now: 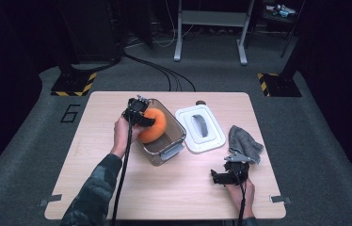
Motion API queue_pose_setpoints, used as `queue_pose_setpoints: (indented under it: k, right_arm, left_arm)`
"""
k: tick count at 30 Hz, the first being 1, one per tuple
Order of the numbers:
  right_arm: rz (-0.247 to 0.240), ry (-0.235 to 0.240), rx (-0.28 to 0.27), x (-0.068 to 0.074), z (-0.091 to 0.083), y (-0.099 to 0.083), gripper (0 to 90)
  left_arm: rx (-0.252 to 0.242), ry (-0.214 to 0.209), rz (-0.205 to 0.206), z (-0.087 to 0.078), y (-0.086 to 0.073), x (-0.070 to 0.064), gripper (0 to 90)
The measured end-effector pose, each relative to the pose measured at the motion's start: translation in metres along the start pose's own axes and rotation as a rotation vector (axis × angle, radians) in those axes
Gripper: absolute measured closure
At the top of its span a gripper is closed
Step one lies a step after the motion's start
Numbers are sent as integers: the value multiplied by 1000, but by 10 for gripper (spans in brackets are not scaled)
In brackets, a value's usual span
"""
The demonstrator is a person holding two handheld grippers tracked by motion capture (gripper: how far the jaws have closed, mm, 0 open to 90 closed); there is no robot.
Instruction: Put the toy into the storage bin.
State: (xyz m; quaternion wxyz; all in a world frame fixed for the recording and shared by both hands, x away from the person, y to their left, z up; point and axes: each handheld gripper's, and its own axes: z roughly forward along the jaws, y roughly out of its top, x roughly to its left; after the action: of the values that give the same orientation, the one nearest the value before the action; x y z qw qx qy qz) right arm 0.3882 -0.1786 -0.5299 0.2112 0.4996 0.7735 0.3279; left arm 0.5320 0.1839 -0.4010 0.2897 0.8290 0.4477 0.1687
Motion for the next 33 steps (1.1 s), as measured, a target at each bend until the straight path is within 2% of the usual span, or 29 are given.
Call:
queue_pose_setpoints:
  k: [4,7,8,10,13,14,17,18,19,22,25,26,29,30,33]
  right_arm:
    - [0,0,0,0,0,0,3]
    - [0,0,0,0,0,0,3]
    - [0,0,0,0,0,0,3]
    - [0,0,0,0,0,0,3]
    - [0,0,0,0,0,0,3]
    - [1,0,0,0,0,0,3]
    - [1,0,0,0,0,0,4]
    - [0,0,1,0,0,0,4]
    - [1,-1,0,0,0,0,4]
    - [1,0,0,0,0,0,4]
    - [1,1,-1,0,0,0,4]
    - [1,0,0,0,0,0,4]
    - [1,0,0,0,0,0,5]
    - [1,0,0,0,0,0,5]
    - [1,0,0,0,0,0,5]
  left_arm:
    - [-4,-2,-15,-3,0,1,382]
    - [-12,-5,-18,-7,0,1,334]
    - [-41,-5,-22,-12,-1,1,335]
    - [-57,-9,-24,-16,-1,1,340]
    - [-73,-18,-4,-23,-1,-3,365]
    - [-63,-20,12,-23,-1,-6,374]
    - [-45,-19,19,-19,-2,-6,409]
    - [-21,-18,10,-11,-2,-5,451]
    - [-21,-18,10,-11,-2,-5,466]
    - [26,-8,12,1,-4,-4,510]
    - [32,-10,6,3,-4,-3,526]
    - [43,-10,11,6,-4,-3,526]
    - [31,-18,5,5,-5,-2,505]
    - [7,-32,-8,1,-5,-2,480]
    - [-17,-34,-14,-2,-6,-2,380]
